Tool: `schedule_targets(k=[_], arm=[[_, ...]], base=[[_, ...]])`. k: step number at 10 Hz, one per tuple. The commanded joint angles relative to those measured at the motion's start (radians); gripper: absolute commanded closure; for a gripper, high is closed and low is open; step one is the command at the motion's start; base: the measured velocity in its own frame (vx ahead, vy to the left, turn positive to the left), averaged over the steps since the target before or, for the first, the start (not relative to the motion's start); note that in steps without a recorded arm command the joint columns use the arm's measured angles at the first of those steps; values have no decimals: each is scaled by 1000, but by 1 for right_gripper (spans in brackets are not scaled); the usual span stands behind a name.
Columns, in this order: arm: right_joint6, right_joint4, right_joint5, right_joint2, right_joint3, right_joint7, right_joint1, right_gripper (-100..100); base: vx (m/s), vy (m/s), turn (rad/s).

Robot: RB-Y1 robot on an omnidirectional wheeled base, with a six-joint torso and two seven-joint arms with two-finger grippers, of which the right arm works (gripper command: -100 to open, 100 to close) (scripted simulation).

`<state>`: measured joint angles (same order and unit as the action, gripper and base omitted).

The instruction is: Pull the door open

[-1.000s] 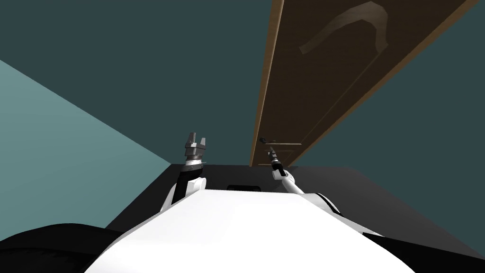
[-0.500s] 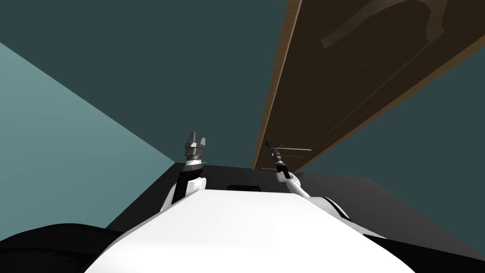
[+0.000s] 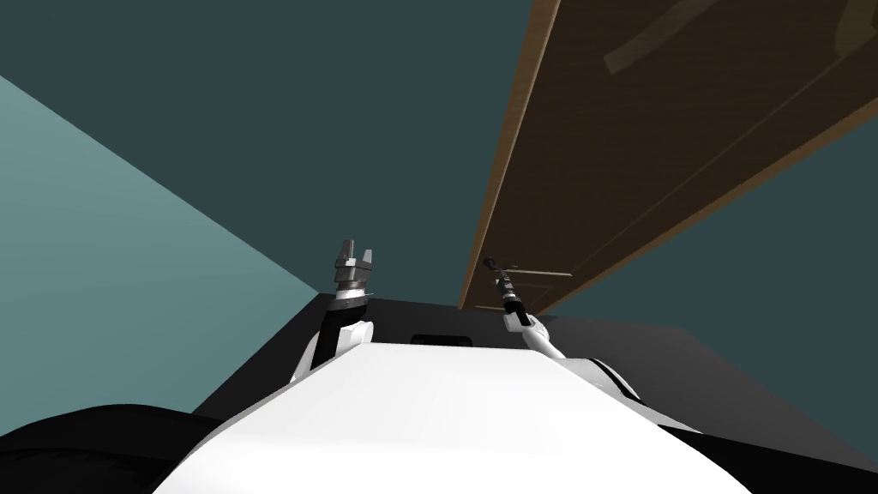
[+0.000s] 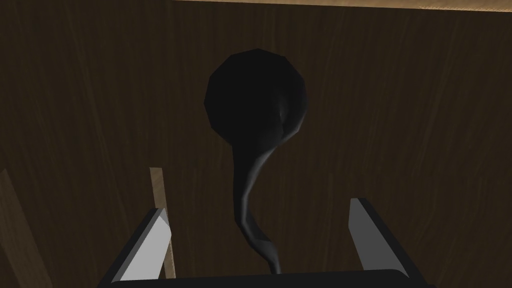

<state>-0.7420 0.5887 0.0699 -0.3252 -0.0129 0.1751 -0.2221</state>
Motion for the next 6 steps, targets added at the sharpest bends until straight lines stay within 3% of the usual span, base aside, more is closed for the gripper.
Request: schedule_targets(k=[1,4,5,6], arm=[[-31,-31,11,-37,-12,28,13,-100],[-31,-31,11,-37,-12,28,13,-100],[-47,-40,19,-66,-23,50,30,-100],[-55,-45,24,-81,-28,60,38,-100]], base=[[109,55,246],[77,15,13],[119,5,193],[203,7,203]])
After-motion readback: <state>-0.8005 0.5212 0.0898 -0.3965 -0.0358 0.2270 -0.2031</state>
